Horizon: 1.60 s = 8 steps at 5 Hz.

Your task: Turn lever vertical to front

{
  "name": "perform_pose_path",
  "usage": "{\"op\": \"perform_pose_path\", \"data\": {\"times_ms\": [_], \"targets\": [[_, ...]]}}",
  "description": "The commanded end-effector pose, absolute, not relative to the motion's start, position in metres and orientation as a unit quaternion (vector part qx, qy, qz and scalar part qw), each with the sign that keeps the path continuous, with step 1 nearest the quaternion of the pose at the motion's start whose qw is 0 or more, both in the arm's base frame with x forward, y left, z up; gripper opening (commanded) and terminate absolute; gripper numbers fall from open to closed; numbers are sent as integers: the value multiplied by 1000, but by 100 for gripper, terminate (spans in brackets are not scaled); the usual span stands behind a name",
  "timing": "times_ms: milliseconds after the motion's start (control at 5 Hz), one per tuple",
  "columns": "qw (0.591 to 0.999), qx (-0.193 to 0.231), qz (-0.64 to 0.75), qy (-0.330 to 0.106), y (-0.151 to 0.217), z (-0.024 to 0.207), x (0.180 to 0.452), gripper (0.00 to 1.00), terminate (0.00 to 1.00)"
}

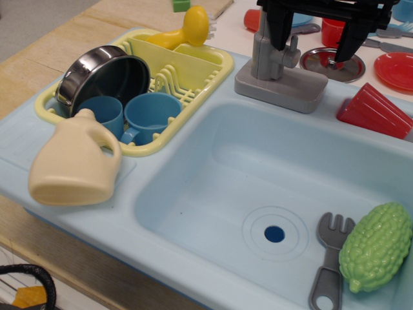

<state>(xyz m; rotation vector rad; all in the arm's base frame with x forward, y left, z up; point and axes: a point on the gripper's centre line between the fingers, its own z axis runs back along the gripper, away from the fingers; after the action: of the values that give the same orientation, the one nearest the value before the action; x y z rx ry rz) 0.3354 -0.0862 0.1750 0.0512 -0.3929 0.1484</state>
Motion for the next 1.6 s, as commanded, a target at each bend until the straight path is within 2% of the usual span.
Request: {"op": "perform_pose_path", "data": {"times_ms": [0,200,600,1200,1400], "targets": [[973,2,87,-214,-81,184,345,0,0],[971,-22,107,-211,-75,174,342,0,0],[970,-33,131,-203,-72,168,331,0,0],[968,-24,175,-179,-68,157,291,0,0],[968,-30,181,-174,-65,151,287,0,0]]}}
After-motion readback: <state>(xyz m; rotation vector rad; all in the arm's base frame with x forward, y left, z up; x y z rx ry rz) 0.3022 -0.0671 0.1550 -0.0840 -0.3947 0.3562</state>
